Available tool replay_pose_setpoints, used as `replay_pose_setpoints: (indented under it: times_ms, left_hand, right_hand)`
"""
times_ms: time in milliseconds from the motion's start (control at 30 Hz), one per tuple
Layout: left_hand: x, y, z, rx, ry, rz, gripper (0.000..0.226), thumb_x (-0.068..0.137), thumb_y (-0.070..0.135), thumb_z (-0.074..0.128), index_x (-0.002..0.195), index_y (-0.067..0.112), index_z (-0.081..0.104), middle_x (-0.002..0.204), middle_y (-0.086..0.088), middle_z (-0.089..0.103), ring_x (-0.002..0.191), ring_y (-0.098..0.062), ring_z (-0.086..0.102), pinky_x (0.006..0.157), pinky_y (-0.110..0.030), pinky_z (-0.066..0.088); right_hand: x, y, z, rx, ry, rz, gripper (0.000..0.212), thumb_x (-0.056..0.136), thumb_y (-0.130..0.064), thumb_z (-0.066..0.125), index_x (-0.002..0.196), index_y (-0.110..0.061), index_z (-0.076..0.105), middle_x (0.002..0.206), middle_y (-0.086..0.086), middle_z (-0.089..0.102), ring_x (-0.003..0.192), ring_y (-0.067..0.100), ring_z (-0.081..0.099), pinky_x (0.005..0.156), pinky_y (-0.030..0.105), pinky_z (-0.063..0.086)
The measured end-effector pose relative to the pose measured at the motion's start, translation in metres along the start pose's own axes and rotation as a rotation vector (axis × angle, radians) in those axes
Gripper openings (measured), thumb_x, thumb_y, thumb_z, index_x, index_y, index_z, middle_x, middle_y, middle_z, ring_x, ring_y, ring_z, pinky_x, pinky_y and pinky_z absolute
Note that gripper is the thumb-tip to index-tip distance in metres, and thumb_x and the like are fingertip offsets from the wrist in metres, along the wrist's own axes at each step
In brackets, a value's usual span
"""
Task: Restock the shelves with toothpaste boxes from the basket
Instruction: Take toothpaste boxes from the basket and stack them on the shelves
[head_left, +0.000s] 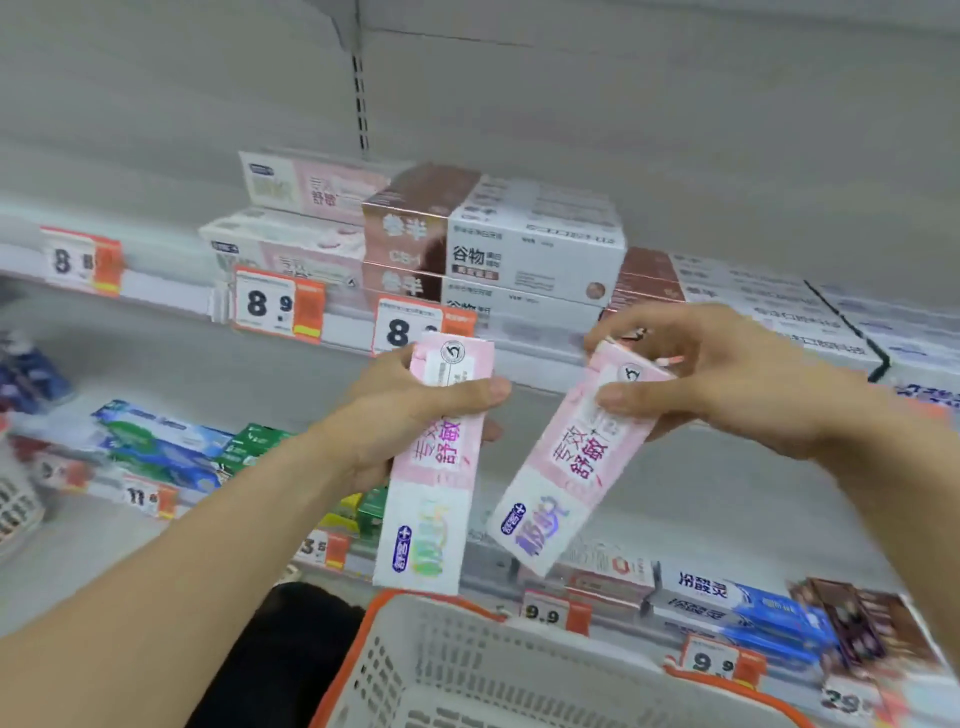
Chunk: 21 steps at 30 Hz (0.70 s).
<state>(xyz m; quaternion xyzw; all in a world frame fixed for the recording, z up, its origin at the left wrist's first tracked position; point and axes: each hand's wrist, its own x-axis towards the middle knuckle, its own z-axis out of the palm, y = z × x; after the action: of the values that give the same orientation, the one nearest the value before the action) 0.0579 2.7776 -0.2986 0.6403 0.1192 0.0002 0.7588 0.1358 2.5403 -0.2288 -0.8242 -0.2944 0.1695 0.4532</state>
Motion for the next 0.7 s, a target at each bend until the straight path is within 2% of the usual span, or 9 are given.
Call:
replay_pose_setpoints:
  times_ms: [100,200,300,333,400,467,533,633,700]
  left_hand:
    - [-0.006,0.007,-0.025,-0.037,0.082,0.067,0.071,0.050,0.026,0.088,0.114,0.002,0.067,0.098,-0.016,0.077,0.079,-0.028,0.075,0.062,-0.032,0.057]
    - [-0.006,0.009,-0.045,-0.132,0.186,0.133,0.063,0.051,0.026,0.088,0.109,0.006,0.071,0.096,-0.013,0.078,0.078,-0.028,0.075,0.063,-0.033,0.059]
    - [-0.003,0.014,-0.058,-0.307,0.282,0.185,0.067,0.051,0.026,0.087,0.114,0.008,0.071,0.100,-0.012,0.077,0.088,-0.032,0.075,0.066,-0.036,0.061]
    - [-0.002,0.016,-0.062,-0.376,0.316,0.208,0.070,0.051,0.026,0.089,0.116,0.008,0.070,0.102,-0.013,0.077,0.092,-0.034,0.074,0.067,-0.038,0.062]
    - [-0.002,0.020,-0.071,-0.466,0.404,0.265,0.070,0.049,0.024,0.092,0.114,0.007,0.070,0.102,-0.014,0.077,0.089,-0.033,0.075,0.067,-0.040,0.062]
    - [-0.003,0.021,-0.081,-0.490,0.489,0.310,0.071,0.047,0.025,0.091,0.112,0.006,0.070,0.100,-0.014,0.077,0.082,-0.030,0.074,0.069,-0.042,0.062]
    - [-0.005,0.023,-0.089,-0.479,0.523,0.336,0.076,0.045,0.028,0.091,0.114,0.005,0.068,0.101,-0.014,0.077,0.085,-0.032,0.074,0.075,-0.047,0.062]
    - [-0.007,0.023,-0.098,-0.445,0.606,0.350,0.065,0.057,0.027,0.090,0.114,0.008,0.067,0.097,-0.008,0.077,0.079,-0.025,0.074,0.071,-0.043,0.062]
    - [-0.006,0.020,-0.103,-0.347,0.731,0.339,0.055,0.065,0.029,0.090,0.110,0.011,0.064,0.090,-0.002,0.077,0.070,-0.016,0.074,0.066,-0.039,0.061]
  right_hand:
    - [0.015,-0.037,-0.013,0.028,0.122,-0.076,0.039,0.063,-0.014,0.080,0.099,-0.008,0.066,0.091,0.016,0.075,0.077,0.034,0.075,0.059,0.039,0.063]
    - [0.035,-0.066,-0.011,0.095,0.238,-0.182,0.040,0.057,-0.017,0.080,0.091,-0.007,0.063,0.086,0.017,0.076,0.071,0.032,0.074,0.052,0.032,0.059]
    - [0.055,-0.079,0.005,0.110,0.313,-0.270,0.036,0.056,-0.021,0.084,0.083,-0.013,0.061,0.086,0.013,0.077,0.076,0.031,0.075,0.066,0.036,0.060]
    - [0.061,-0.081,0.011,0.097,0.323,-0.279,0.037,0.055,-0.024,0.086,0.080,-0.015,0.061,0.085,0.010,0.077,0.078,0.029,0.075,0.069,0.035,0.058]
    - [0.070,-0.084,0.021,0.087,0.278,-0.259,0.046,0.045,-0.035,0.094,0.073,-0.021,0.062,0.084,0.008,0.077,0.078,0.027,0.075,0.064,0.033,0.057]
    - [0.075,-0.088,0.028,0.049,0.177,-0.216,0.056,0.031,-0.048,0.099,0.066,-0.023,0.062,0.085,0.010,0.077,0.082,0.034,0.075,0.067,0.041,0.060]
    - [0.080,-0.094,0.034,-0.038,0.108,-0.196,0.057,0.035,-0.043,0.099,0.069,-0.018,0.060,0.087,0.011,0.077,0.084,0.036,0.075,0.079,0.053,0.058]
    - [0.092,-0.107,0.050,-0.024,0.126,-0.270,0.048,0.051,-0.022,0.090,0.080,-0.004,0.055,0.088,0.011,0.077,0.083,0.031,0.076,0.075,0.043,0.061]
    - [0.106,-0.116,0.063,0.022,0.175,-0.328,0.043,0.055,-0.016,0.089,0.080,-0.004,0.055,0.090,0.012,0.077,0.084,0.028,0.076,0.075,0.043,0.063]
